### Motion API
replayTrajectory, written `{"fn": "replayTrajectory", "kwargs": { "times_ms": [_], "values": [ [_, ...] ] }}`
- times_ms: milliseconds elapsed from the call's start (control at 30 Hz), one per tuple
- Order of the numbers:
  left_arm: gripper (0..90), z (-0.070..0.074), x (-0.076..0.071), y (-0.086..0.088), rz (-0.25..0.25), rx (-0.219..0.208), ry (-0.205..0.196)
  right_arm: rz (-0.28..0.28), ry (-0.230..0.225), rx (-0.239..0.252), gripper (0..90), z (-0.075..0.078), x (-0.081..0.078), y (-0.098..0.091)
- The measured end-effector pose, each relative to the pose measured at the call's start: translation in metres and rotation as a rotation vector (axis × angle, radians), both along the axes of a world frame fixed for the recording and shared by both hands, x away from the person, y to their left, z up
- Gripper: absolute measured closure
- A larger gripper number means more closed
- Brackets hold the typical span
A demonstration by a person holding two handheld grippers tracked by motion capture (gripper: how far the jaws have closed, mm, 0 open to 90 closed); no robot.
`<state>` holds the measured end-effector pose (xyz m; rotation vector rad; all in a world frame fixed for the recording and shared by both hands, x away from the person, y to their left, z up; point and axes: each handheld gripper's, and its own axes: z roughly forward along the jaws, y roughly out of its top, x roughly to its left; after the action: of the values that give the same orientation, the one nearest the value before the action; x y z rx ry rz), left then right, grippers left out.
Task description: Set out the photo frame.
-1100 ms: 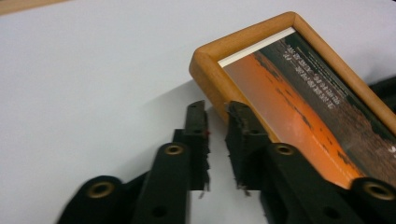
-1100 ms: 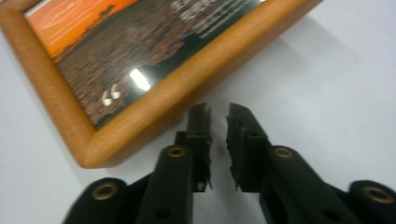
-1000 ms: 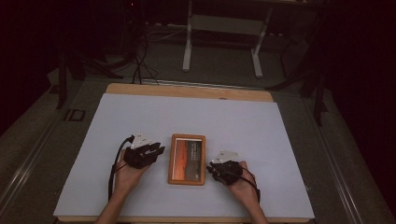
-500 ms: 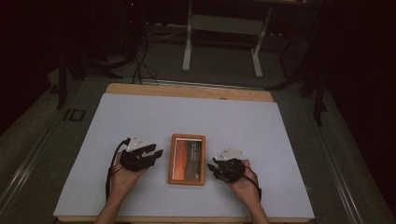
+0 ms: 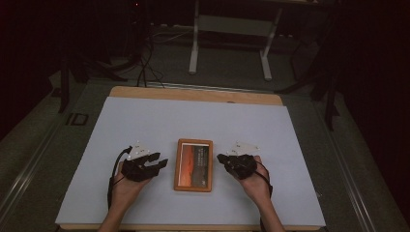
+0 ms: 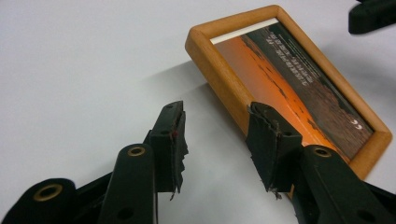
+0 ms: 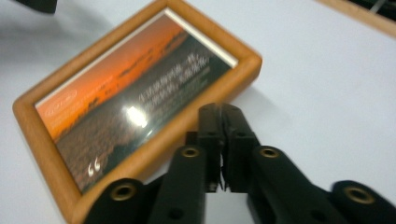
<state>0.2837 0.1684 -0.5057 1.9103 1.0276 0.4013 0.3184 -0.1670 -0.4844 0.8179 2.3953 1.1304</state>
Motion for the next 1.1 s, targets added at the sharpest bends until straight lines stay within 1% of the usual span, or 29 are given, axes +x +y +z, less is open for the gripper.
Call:
{"fn": "replayTrajectory", "kwargs": {
  "times_ms": [33, 67, 133, 167, 233, 267, 300, 333, 433, 667, 867, 1100],
  "values": [
    [56.7, 0.000, -0.002, 0.001, -0.002, -0.001, 0.003, 0.011, -0.009, -0.008, 89.9, 0.005, 0.003, 0.005],
    [56.7, 0.000, -0.002, 0.001, -0.002, -0.001, 0.003, 0.011, -0.009, -0.008, 89.9, 0.005, 0.003, 0.005],
    [56.6, 0.000, -0.002, 0.001, -0.002, -0.002, 0.002, 0.005, -0.033, -0.020, 89.9, 0.010, 0.010, 0.014],
    [56.6, 0.000, -0.002, 0.001, -0.002, -0.003, 0.004, 0.005, -0.033, -0.020, 89.9, 0.010, 0.010, 0.014],
    [56.4, -0.001, -0.001, 0.000, -0.005, -0.003, 0.004, 0.010, -0.036, -0.016, 89.8, 0.013, 0.017, 0.022],
    [56.3, -0.001, -0.001, 0.000, -0.005, -0.003, 0.004, 0.010, -0.036, -0.016, 89.8, 0.013, 0.017, 0.022],
    [56.3, -0.002, -0.001, 0.000, -0.007, -0.003, 0.007, 0.018, -0.036, -0.013, 89.8, 0.013, 0.023, 0.027],
    [56.3, -0.002, 0.000, -0.001, -0.011, 0.000, 0.006, 0.018, -0.036, -0.013, 89.8, 0.013, 0.023, 0.027],
    [56.2, -0.002, 0.000, -0.002, -0.014, 0.003, 0.007, 0.025, -0.030, -0.020, 89.9, 0.010, 0.033, 0.036],
    [56.2, -0.001, -0.002, 0.000, -0.007, -0.008, -0.001, 0.033, -0.027, -0.043, 89.8, 0.004, 0.044, 0.048],
    [55.8, 0.001, -0.002, -0.001, -0.011, -0.010, -0.005, 0.027, -0.019, -0.052, 89.9, 0.000, 0.050, 0.051],
    [55.6, 0.002, -0.002, -0.001, -0.008, -0.011, -0.006, 0.015, -0.006, -0.055, 89.9, -0.004, 0.054, 0.050]
  ]
}}
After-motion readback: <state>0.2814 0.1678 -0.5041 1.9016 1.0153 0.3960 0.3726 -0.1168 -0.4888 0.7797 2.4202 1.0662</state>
